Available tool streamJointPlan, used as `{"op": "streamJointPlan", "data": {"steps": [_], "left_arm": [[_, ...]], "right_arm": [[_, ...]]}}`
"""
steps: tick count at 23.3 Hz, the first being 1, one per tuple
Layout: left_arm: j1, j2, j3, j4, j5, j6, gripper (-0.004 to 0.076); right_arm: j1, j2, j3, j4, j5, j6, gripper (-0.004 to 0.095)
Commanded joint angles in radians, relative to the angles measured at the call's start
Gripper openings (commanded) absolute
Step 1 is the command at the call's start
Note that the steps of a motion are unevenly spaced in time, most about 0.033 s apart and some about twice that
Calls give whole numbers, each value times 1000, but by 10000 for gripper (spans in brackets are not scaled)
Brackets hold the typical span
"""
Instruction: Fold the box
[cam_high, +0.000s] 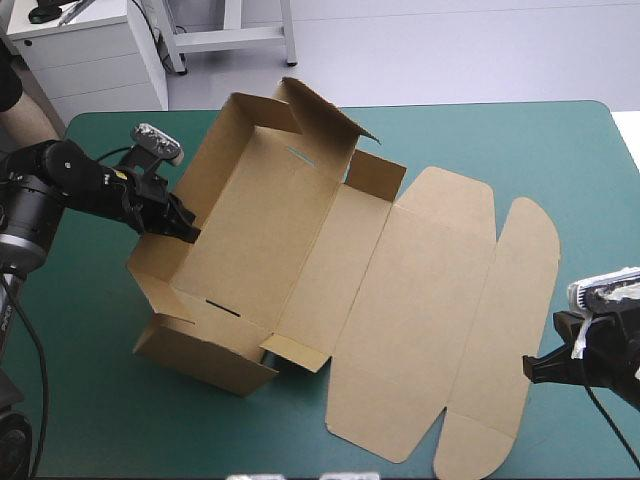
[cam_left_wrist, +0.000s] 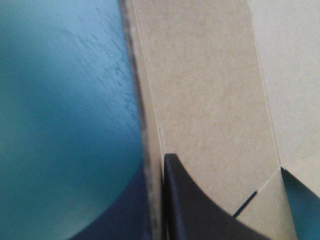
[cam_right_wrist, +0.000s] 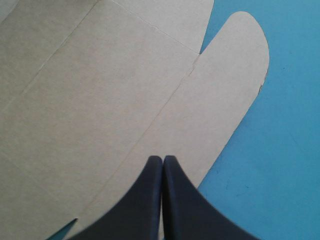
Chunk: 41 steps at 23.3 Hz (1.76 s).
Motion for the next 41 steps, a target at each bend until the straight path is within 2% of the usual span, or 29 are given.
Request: {"op": "streamJointPlan", "data": {"steps": [1,5,10,17,21,22,26,30,37,41], "left_arm": [[-107,-40,-126,124,-97,32,-8],[-232,-30,-131,246,-207,148,-8],[-394,17,-131,355,-347,204,-8],[-601,67,-112,544,-433,237,-8],[-690,15,34,668,-615,221,-8],[-693,1,68,676,-643,221,-8],[-689,-89,304,680,-868,221,-8],[-689,-101,415,680,-1005,221,-8],[-681,-90,471,717,-1092,221,-8],[-638,-82,471,716,-1132,166,-8]], "right_arm": [[-5,3,-33,8,-49,-6,-20],[-5,3,-33,8,-49,-6,-20],[-5,3,-33,11,-49,-6,-20],[-5,0,-33,11,-51,-6,-20],[-5,-1,-33,11,-49,4,-20],[-5,-1,-33,11,-49,7,-20],[-5,-1,-33,21,-42,11,-20],[-5,-1,-33,21,-41,24,-20],[-5,-1,-33,21,-41,24,-20],[-5,-1,-34,28,-41,21,11]]}}
